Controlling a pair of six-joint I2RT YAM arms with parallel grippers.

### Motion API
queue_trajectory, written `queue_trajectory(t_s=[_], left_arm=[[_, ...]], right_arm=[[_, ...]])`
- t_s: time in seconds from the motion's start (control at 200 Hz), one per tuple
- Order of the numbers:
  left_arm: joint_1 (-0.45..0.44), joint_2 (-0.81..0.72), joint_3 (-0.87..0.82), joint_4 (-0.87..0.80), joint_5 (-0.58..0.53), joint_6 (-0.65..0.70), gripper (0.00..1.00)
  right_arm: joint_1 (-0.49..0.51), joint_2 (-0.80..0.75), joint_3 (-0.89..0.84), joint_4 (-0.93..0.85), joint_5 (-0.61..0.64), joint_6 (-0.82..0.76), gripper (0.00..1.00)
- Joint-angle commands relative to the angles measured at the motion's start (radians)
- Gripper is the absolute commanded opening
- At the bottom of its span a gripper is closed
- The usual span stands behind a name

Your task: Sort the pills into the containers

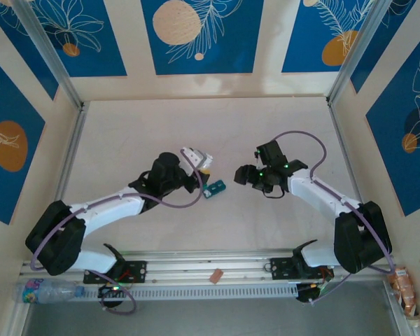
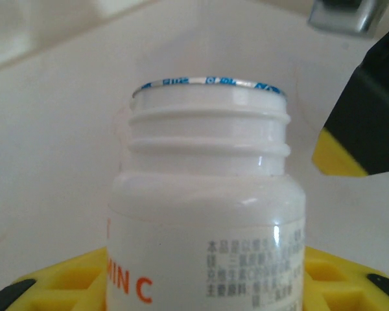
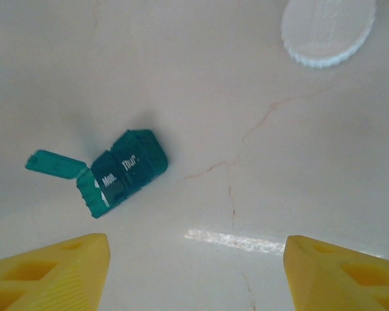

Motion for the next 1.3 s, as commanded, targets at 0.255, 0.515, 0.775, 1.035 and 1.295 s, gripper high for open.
queue_trajectory(t_s=[0.255,0.515,0.775,1.035,1.295], left_arm=[[0.077,0.023,-0.003,0.521,0.223,-0.044,0.0],[0.138,0.14,0.07,0.705,0.29,-0.192,0.0],[0.17,0.196,0.126,0.693,0.358,-0.21,0.0],[0.194,0.171,0.122,0.606,0.394,-0.194,0.0],[0.206,0.182,0.126,0.585,0.414,-0.209,0.0]], right_arm=[[-0.099,0.022,0.167,-0.114,-0.02,-0.03,0.72],[-0.147,0.166,0.31,-0.199,0.002,-0.116,0.72],[-0.18,0.349,0.44,-0.281,0.035,-0.181,0.71],[-0.165,0.555,0.574,-0.35,0.06,-0.211,0.7],[-0.133,0.633,0.6,-0.371,0.116,-0.246,0.68]])
